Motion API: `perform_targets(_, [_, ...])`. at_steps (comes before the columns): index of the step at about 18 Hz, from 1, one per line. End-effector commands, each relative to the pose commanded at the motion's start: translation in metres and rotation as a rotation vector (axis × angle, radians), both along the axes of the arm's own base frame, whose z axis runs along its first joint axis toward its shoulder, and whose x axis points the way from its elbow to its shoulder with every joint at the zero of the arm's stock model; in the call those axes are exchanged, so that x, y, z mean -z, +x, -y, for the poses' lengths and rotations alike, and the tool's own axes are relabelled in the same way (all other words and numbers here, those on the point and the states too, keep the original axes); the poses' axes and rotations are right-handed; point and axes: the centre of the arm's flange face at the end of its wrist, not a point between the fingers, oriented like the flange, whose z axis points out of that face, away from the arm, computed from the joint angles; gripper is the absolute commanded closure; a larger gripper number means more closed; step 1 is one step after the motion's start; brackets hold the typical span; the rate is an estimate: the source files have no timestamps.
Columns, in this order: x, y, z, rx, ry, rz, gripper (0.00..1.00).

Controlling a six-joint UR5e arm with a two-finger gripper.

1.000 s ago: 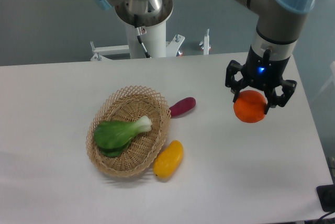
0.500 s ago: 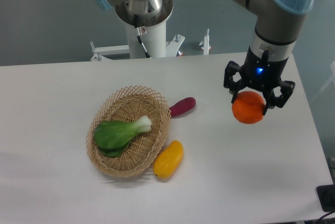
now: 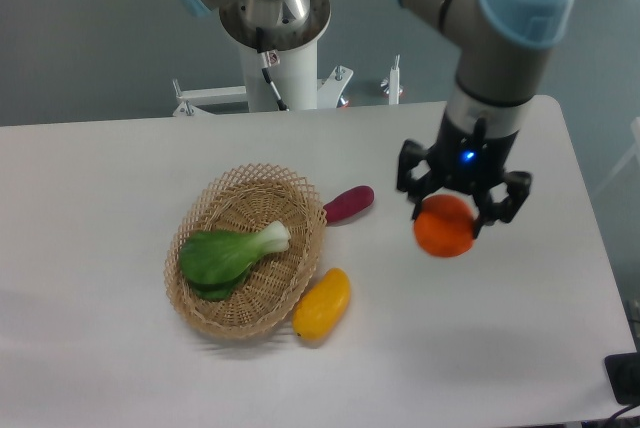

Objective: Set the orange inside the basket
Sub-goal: 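Carry the orange over the wicker basket and lower it inside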

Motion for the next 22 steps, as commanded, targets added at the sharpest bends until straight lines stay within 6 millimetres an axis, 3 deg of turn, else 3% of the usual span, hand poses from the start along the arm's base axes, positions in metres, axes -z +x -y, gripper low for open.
perform_targets(4, [0.041,0.046,-0.005,-0.016,-0.027,0.049,0.61])
perform_targets(10, [0.091,0.114,-0.045,0.048,-0.096,0.119,0.63])
perform_targets(13, [0.129,0.123,-0.068,0.082,-0.138,0.149,0.63])
perform_targets(17, [0.165,0.165,-0.088,0.145,-0.22,0.127,0.63])
perform_targets(19, [0.169,0.167,-0.089,0.14,-0.234,0.112,0.63])
perform_targets(21, [0.186,0.19,-0.086,0.174,-0.267,0.118,0.63])
perform_targets(22, [0.188,0.191,-0.087,0.174,-0.275,0.103,0.63])
